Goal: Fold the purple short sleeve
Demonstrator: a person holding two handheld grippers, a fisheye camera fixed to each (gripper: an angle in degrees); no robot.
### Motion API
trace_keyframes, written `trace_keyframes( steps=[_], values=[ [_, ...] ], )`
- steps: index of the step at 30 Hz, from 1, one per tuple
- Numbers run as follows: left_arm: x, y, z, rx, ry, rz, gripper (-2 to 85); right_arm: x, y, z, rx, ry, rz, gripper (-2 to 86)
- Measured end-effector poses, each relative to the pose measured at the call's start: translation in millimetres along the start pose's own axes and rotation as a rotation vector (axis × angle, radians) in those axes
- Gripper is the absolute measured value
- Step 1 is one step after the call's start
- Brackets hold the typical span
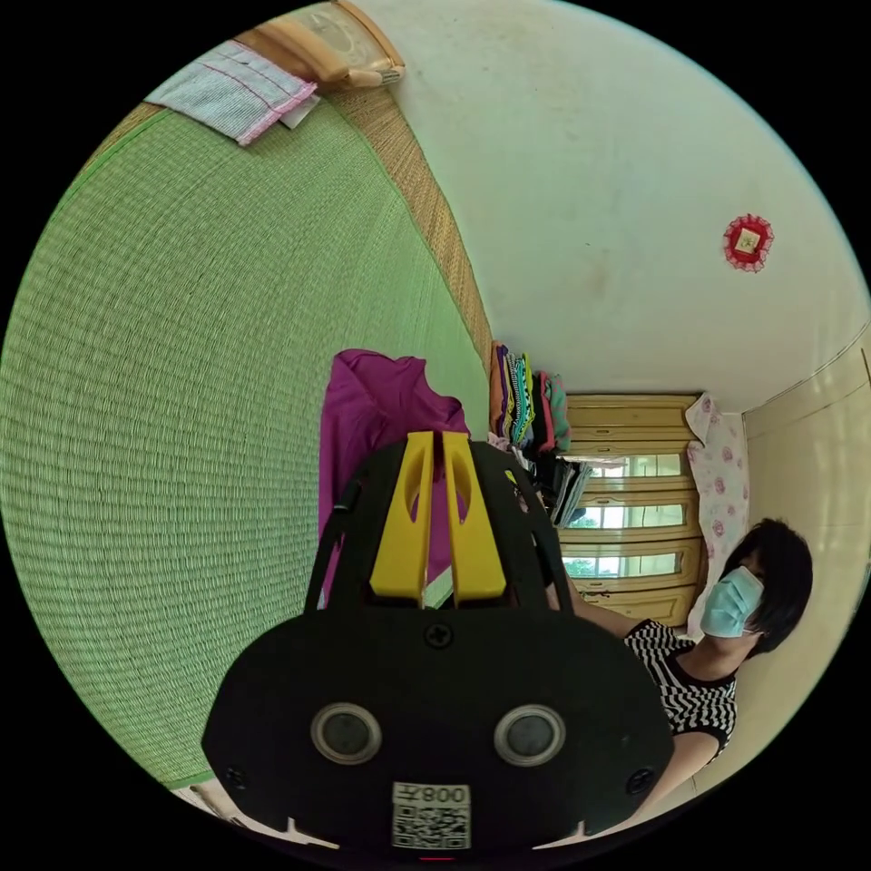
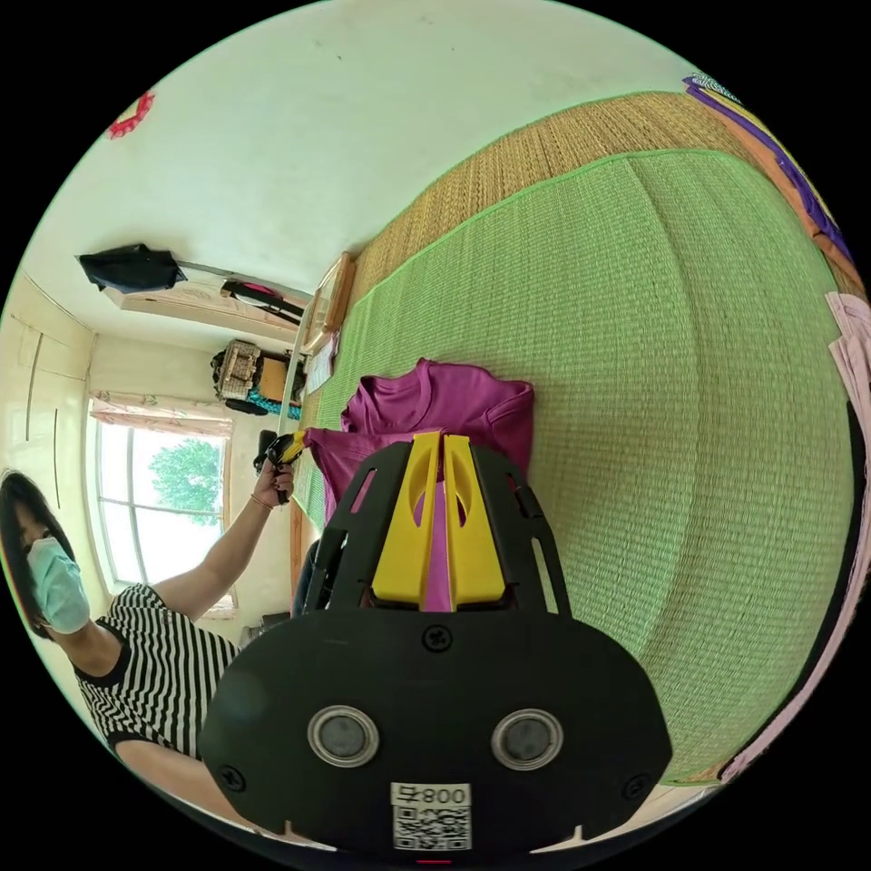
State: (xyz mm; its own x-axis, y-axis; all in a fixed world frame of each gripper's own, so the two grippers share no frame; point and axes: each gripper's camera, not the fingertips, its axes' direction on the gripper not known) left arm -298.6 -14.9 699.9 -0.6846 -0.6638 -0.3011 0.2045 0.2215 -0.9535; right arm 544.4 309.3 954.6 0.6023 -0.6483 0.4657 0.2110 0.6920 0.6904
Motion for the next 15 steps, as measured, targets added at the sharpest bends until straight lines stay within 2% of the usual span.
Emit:
trace_keyframes(
  steps=[7, 15],
  values=[
    [-26.1, -55.1, 21.4, 0.024, -0.001, -0.078, 2.1, 29.3, -42.1, 25.6, -0.008, -0.023, 0.075, 0.3],
    [-44.2, -77.2, 27.7, 0.075, 0.025, -0.118, 3.3, 48.9, -57.1, 48.9, 0.006, -0.042, 0.112, 0.5]
  ],
)
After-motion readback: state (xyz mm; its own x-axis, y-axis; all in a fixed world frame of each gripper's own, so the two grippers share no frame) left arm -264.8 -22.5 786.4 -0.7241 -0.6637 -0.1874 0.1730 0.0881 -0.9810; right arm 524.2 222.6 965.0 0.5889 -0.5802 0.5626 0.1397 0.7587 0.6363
